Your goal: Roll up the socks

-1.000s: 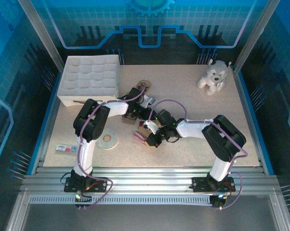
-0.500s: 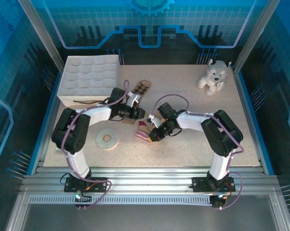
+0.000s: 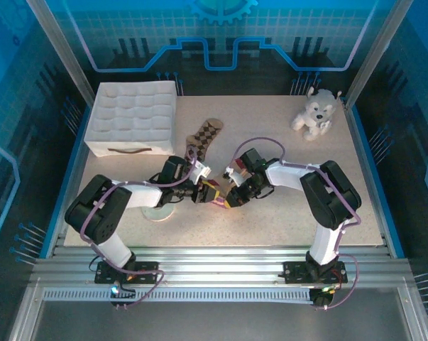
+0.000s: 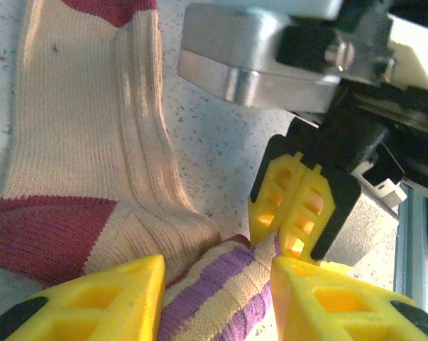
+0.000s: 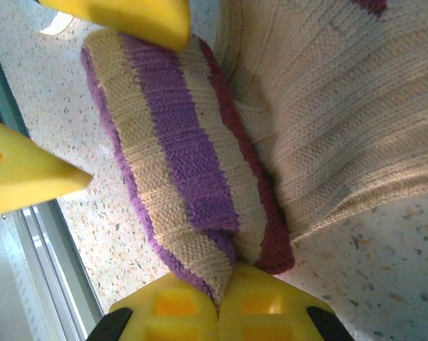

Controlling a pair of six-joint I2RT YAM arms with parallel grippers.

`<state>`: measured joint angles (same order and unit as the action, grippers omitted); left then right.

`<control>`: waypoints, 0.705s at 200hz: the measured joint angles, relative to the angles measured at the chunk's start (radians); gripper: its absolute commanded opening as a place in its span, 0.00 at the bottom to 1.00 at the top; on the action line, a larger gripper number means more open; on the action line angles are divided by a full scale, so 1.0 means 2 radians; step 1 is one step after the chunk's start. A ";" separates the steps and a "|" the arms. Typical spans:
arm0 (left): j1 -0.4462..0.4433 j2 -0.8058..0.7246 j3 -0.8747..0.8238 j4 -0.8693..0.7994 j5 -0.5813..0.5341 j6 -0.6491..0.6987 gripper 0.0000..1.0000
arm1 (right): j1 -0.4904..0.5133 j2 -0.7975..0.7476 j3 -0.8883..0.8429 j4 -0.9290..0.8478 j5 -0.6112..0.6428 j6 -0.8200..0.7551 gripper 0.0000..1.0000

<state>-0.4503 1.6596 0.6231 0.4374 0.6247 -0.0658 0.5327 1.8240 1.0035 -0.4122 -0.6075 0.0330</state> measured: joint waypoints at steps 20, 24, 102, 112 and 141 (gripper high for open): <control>0.001 -0.007 -0.017 0.022 0.000 0.009 0.42 | -0.002 0.000 0.000 -0.002 -0.003 0.000 0.00; 0.001 -0.009 -0.021 0.025 0.000 0.010 0.42 | -0.003 0.000 0.000 -0.003 -0.003 0.000 0.00; -0.008 -0.018 -0.029 0.016 0.000 0.041 0.35 | -0.014 0.000 0.000 -0.015 -0.015 0.000 0.00; -0.009 -0.018 -0.029 0.015 -0.001 0.044 0.34 | -0.015 0.000 0.000 -0.017 -0.015 0.000 0.00; -0.014 -0.018 -0.029 0.006 -0.004 0.048 0.28 | -0.016 0.001 0.000 -0.022 -0.016 0.000 0.00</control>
<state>-0.4786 1.6241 0.5659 0.4492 0.6174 0.0296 0.5011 1.8256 1.0035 -0.4553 -0.6403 0.0338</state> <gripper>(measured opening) 0.300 0.037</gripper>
